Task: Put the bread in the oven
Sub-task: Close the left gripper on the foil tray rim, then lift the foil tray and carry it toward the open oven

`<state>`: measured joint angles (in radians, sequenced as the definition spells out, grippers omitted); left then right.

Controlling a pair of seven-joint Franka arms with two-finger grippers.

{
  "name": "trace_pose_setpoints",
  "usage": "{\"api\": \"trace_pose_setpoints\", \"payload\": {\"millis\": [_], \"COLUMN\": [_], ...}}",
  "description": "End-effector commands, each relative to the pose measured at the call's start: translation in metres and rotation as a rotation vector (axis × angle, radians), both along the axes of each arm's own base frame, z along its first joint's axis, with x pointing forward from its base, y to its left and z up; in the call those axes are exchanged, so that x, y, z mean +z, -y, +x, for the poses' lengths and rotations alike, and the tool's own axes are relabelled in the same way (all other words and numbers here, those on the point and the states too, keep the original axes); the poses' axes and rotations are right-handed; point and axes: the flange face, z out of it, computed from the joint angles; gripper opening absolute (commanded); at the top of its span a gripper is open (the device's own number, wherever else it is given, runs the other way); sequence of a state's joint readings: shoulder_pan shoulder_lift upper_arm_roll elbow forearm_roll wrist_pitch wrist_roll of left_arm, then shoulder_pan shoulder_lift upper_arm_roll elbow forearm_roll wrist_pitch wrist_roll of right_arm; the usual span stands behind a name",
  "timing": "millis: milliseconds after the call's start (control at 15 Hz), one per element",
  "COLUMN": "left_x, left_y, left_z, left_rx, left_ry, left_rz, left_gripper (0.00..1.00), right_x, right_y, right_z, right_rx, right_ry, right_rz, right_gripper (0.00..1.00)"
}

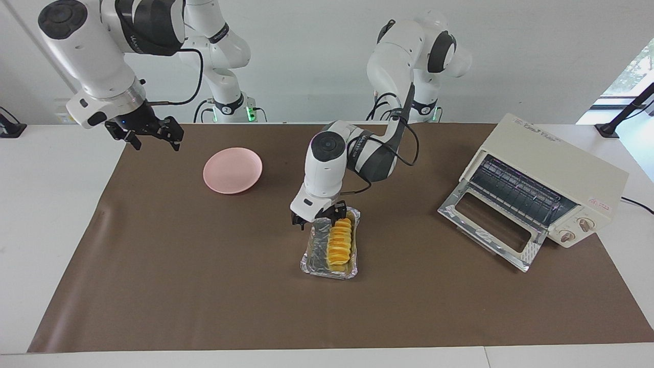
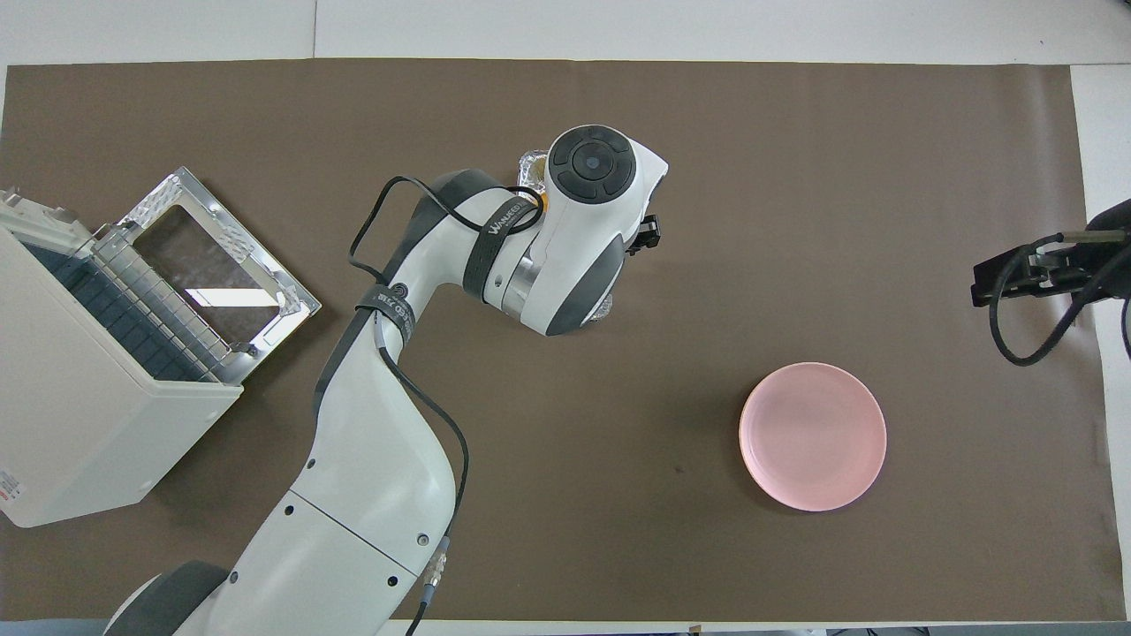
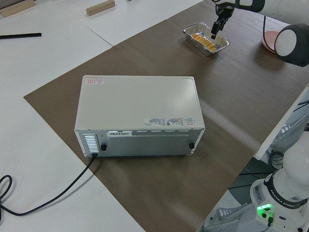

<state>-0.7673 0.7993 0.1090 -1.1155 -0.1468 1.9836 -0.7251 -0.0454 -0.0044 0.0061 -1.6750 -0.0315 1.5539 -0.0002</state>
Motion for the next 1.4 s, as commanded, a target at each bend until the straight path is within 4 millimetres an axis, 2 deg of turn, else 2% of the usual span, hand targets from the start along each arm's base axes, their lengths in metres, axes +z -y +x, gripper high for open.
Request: {"api": "trace_pose_setpoints", "payload": {"millis": [0,134,267,802,1003,1271,1337], "left_x": [0.001,-0.001,-0.004,-0.009,-0.018,-0.027,-0.028], "left_y": [0.013,0.014,0.017,0.029,0.027,0.014,0.012], "left_z": [-0.003,-0.003,-0.006,-0.017,-0.015,-0.009,-0.008], "left_rx": [0.004,0.005,0.004,0.005,0.021,0.038,0.040], "left_ry": [0.013,0.015,0.013,0.024,0.037,0.024,0.020], "left_rz": [-0.017,-0.020,-0.019,-0.025,-0.035,-0.017,-0.013], "left_gripper": [0.74,0.65,0.62,0.58,0.46,0.35,0.27], "right_x": [0.001,0.001,0.001,0.001,0.001,0.001,0.001], "right_y": [0.002,0.002,0.002,0.002,0.002,0.002,0.002], "right_z": [-0.007,-0.007,-0.007,-0.007,-0.007,-0.007,-0.007], "right_rx": [0.014,0.014,0.014,0.014,0.014,0.014,0.014], "right_ry": [-0.006,-0.006,-0.006,-0.006,-0.006,-0.006,-0.006], "right_rz": [-0.013,-0.013,-0.013,-0.013,-0.013,-0.013,-0.013], "right_gripper": [1.00,1.00,1.00,1.00,1.00,1.00,1.00]}}
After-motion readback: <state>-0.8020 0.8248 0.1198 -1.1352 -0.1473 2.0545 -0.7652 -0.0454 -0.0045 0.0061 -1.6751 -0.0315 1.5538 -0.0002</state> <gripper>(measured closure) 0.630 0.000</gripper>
